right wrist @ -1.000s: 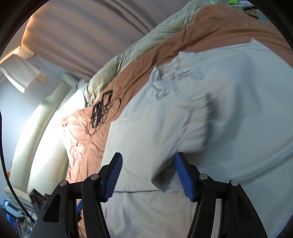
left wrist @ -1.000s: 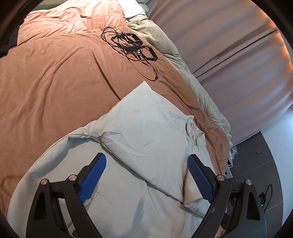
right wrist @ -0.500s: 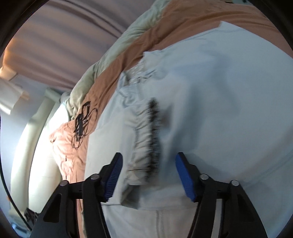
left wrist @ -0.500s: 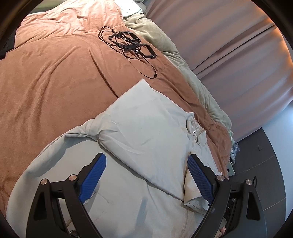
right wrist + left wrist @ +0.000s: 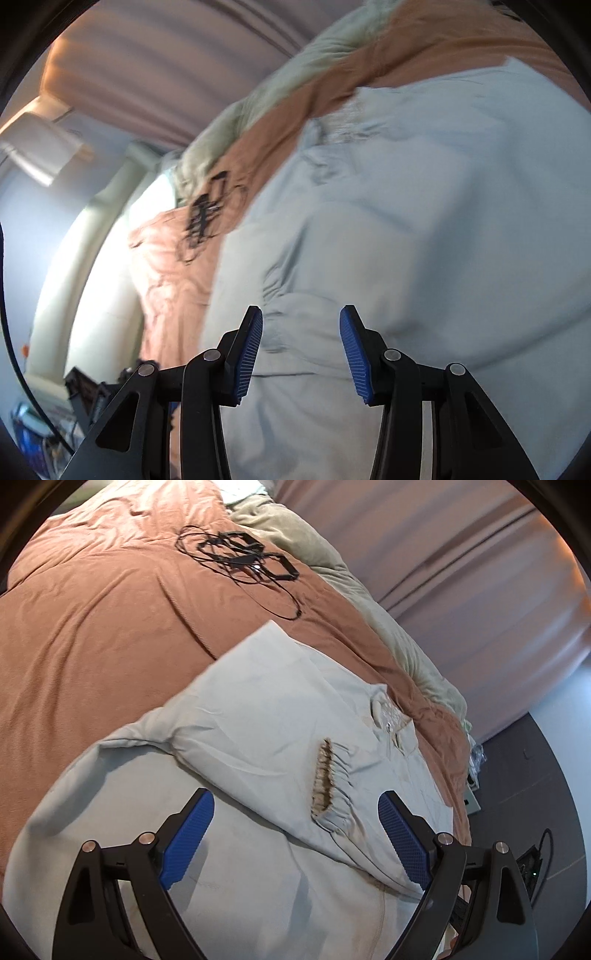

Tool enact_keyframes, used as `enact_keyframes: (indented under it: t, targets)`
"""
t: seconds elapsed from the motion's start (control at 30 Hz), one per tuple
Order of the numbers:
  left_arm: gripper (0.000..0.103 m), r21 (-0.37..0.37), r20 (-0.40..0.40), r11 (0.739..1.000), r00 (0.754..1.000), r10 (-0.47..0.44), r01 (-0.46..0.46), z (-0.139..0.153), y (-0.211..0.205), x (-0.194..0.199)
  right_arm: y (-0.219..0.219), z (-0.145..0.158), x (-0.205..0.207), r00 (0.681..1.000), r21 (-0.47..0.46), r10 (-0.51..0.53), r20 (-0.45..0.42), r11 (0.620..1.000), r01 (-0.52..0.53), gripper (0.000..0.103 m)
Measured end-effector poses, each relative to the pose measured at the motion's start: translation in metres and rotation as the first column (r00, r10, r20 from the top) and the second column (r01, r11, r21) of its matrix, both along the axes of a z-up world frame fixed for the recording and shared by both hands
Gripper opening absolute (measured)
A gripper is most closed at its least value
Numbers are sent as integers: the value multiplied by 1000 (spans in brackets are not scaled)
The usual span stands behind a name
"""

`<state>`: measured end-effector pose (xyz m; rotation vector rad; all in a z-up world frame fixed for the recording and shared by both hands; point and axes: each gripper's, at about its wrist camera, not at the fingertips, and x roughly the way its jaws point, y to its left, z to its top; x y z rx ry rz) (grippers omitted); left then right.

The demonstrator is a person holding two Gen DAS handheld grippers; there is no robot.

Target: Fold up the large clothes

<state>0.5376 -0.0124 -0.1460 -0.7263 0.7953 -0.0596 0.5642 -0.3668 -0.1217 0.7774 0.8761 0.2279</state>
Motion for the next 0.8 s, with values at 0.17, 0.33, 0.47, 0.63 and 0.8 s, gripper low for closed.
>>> enact_keyframes:
  t: [0.17,0.33,0.47,0.63,0.8]
  targets:
    - [92,65,20,994,996,-89,87,2,-31,15,-57,-1,-37,988,41,-154,-21,987,155,46]
    - [92,137,19,979,988,-152,148,1,-56,27,-110,-11,-72,947,70,-315,-57,945,319,46]
    - [92,183,8,968,984,-176,171,-5,-66,33,-151,-24,-89,895,77,-432,-107,894,441,46]
    - [90,225,-33,954,980,-198,200,-20,-81,47,-180,-39,-90,869,78,-470,-154,871,485,46]
    - [83,272,-73,936,975,-210,222,-33,-95,65,-196,-55,-85,861,117,-473,-187,859,498,46]
